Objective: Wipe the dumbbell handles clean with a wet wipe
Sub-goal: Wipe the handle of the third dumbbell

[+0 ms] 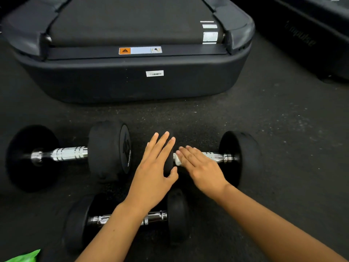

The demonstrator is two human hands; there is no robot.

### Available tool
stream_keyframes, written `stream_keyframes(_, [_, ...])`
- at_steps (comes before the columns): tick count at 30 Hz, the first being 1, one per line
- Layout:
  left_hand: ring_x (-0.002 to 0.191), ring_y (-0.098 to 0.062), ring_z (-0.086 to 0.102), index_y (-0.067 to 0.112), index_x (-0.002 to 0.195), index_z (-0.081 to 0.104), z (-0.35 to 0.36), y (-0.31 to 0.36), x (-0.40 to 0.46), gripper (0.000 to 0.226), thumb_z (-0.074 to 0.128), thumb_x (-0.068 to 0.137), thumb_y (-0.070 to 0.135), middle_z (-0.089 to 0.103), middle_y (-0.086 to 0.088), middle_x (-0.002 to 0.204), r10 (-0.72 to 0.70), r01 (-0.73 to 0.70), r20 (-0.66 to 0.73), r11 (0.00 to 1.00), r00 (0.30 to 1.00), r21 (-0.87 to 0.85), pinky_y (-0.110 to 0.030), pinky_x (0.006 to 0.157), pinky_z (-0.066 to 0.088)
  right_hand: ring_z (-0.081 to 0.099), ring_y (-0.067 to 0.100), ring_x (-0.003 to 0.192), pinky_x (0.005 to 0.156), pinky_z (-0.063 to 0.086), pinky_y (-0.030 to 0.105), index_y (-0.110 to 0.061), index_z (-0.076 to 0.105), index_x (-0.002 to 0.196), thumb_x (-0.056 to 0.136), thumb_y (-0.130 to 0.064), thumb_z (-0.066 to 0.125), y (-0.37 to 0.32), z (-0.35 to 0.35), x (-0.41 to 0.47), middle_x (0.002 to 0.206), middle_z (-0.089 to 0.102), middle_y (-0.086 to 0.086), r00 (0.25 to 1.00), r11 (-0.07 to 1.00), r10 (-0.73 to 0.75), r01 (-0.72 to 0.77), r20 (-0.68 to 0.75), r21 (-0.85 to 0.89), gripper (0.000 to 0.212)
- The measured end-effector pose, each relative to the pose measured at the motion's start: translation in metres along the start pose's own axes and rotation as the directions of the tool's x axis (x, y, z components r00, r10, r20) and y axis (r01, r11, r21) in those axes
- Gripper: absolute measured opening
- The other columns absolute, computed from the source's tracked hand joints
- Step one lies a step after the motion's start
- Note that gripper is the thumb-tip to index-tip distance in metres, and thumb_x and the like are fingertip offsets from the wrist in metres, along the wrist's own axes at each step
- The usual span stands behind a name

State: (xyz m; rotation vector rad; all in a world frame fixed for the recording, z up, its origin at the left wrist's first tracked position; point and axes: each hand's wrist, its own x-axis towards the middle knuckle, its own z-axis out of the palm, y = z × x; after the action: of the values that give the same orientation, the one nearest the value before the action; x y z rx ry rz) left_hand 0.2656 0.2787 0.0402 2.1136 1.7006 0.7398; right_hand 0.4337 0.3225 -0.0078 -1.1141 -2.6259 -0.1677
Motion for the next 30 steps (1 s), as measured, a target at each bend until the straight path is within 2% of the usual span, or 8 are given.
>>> stream_keyframes(9, [0.141, 0.001, -0.006, 0.025, 0.145, 0.026, 0.001, -0.002, 0.000, 0.071, 0.063, 0.085, 0.021, 0.012, 0.017, 0.153, 0.007, -0.007, -0.008, 1.000, 1.000, -0.003, -0.025, 0.114, 0.004, 0.063, 0.029, 0.104, 0.090, 0.048, 0.038, 0.000, 0.062, 0.115, 0.077, -0.009, 0.038, -0.007, -0.004, 0.004, 0.112, 0.066, 0.014, 0.989, 0.990, 0.143, -0.142, 0.044, -0.007, 0.045])
stream_keyframes(12, [0.140, 0.003, -0.008, 0.029, 0.145, 0.022, -0.003, -0.002, 0.000, 0.072, 0.062, 0.086, 0.024, 0.008, 0.020, 0.153, 0.018, -0.018, 0.022, 1.000, 1.000, -0.011, -0.010, 0.108, -0.006, 0.062, 0.025, 0.100, 0.077, 0.050, 0.032, -0.012, 0.064, 0.109, 0.088, -0.013, 0.045, 0.005, -0.021, -0.007, 0.105, 0.067, 0.005, 0.926, 0.929, 0.364, -0.369, 0.105, 0.039, 0.029])
stream_keyframes(14, [0.139, 0.004, -0.009, 0.029, 0.145, 0.022, -0.003, -0.003, 0.001, 0.071, 0.062, 0.086, 0.024, 0.007, 0.020, 0.153, 0.021, -0.021, 0.013, 1.000, 1.000, -0.011, -0.006, 0.105, -0.009, 0.060, 0.025, 0.090, 0.065, 0.040, 0.032, -0.014, 0.060, 0.096, 0.097, -0.024, 0.041, 0.011, -0.026, 0.008, 0.094, 0.064, 0.004, 0.869, 0.884, 0.450, -0.466, 0.205, 0.036, 0.021])
stream_keyframes(17, [0.140, 0.001, -0.008, 0.026, 0.145, 0.024, 0.000, -0.003, 0.001, 0.071, 0.061, 0.086, 0.020, 0.009, 0.017, 0.153, 0.009, -0.009, -0.005, 1.000, 1.000, -0.008, -0.019, 0.112, -0.003, 0.060, 0.029, 0.083, 0.065, 0.040, 0.035, -0.014, 0.056, 0.090, 0.099, -0.027, 0.038, 0.007, -0.029, 0.031, 0.087, 0.063, 0.007, 0.867, 0.893, 0.408, -0.444, 0.288, 0.070, 0.024])
stream_keyframes(19, [0.140, 0.001, -0.008, 0.026, 0.145, 0.024, 0.001, -0.002, 0.000, 0.071, 0.062, 0.086, 0.021, 0.009, 0.017, 0.153, 0.002, -0.002, 0.007, 1.000, 1.000, -0.013, -0.027, 0.115, 0.004, 0.061, 0.026, 0.087, 0.067, 0.042, 0.033, -0.014, 0.059, 0.092, 0.097, -0.022, 0.043, 0.003, -0.030, 0.022, 0.090, 0.065, 0.004, 0.913, 0.906, 0.331, -0.378, 0.239, 0.189, 0.019])
stream_keyframes(22, [0.139, 0.003, -0.011, 0.030, 0.145, 0.020, -0.003, -0.003, 0.001, 0.072, 0.061, 0.086, 0.024, 0.006, 0.020, 0.153, 0.008, -0.007, 0.029, 1.000, 1.000, -0.022, -0.027, 0.113, 0.007, 0.063, 0.023, 0.094, 0.075, 0.051, 0.034, -0.011, 0.064, 0.103, 0.092, -0.013, 0.053, 0.007, -0.034, 0.007, 0.100, 0.068, 0.004, 0.941, 0.919, 0.290, -0.325, 0.176, 0.222, 0.016])
stream_keyframes(25, [0.140, 0.002, -0.010, 0.029, 0.145, 0.021, -0.001, -0.004, 0.002, 0.072, 0.061, 0.086, 0.024, 0.007, 0.019, 0.153, 0.015, -0.015, 0.015, 1.000, 1.000, -0.006, -0.023, 0.111, 0.004, 0.061, 0.027, 0.088, 0.070, 0.043, 0.032, -0.009, 0.062, 0.096, 0.094, -0.015, 0.046, -0.003, -0.025, 0.025, 0.093, 0.065, 0.008, 0.904, 0.896, 0.384, -0.414, 0.188, 0.161, 0.017])
stream_keyframes(30, [0.140, 0.002, -0.010, 0.028, 0.145, 0.020, -0.001, -0.003, 0.000, 0.072, 0.061, 0.086, 0.024, 0.008, 0.017, 0.153, 0.013, -0.013, 0.025, 1.000, 1.000, -0.002, -0.027, 0.115, 0.004, 0.062, 0.029, 0.103, 0.094, 0.044, 0.038, 0.000, 0.061, 0.116, 0.079, -0.009, 0.045, -0.010, -0.007, 0.010, 0.112, 0.065, 0.015, 0.976, 0.978, 0.188, -0.196, 0.109, 0.072, 0.041])
